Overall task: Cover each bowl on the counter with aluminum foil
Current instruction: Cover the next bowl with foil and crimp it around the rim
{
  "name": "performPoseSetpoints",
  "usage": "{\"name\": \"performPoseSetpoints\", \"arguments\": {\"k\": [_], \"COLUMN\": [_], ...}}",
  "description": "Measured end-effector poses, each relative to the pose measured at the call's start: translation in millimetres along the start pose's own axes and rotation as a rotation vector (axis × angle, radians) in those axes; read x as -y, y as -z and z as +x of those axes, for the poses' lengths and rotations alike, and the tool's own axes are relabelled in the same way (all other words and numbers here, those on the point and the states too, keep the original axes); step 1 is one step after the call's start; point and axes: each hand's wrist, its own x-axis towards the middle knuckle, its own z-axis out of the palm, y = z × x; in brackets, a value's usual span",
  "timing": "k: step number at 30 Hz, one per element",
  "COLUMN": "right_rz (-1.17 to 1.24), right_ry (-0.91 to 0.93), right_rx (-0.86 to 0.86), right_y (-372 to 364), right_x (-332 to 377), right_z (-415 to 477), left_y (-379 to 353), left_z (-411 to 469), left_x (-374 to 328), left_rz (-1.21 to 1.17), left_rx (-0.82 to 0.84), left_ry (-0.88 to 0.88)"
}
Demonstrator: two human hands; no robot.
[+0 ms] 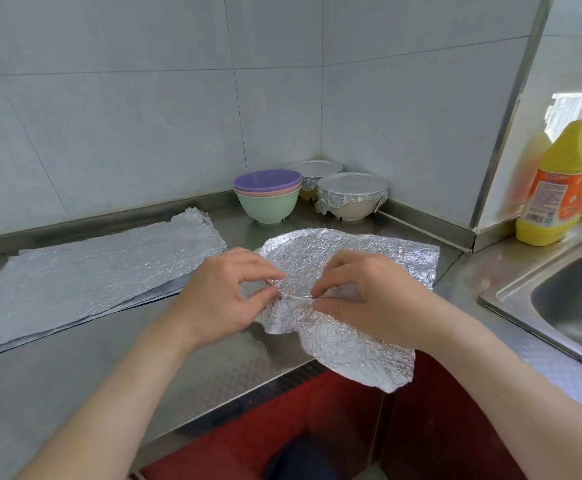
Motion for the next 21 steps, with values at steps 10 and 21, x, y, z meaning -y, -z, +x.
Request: {"name": "performPoseSetpoints", "arguments": {"k": [10, 21], "right_rz": [-0.079, -0.279], "right_ry": [0.083, 0.11], "right_rx": [-0.086, -0.157], "right_y": [-18.0, -33.2], "right_x": [-0.1, 14.5], "right_z": [3.2, 8.7], "left_y": [-18.9, -20.4], "left_z": [1.6, 2.9], "left_x": [-13.2, -9.8], "left_rz": [-0.067, -0.005], "left_rx": [0.041, 0.026], "left_ry": [-0.076, -0.118]}}
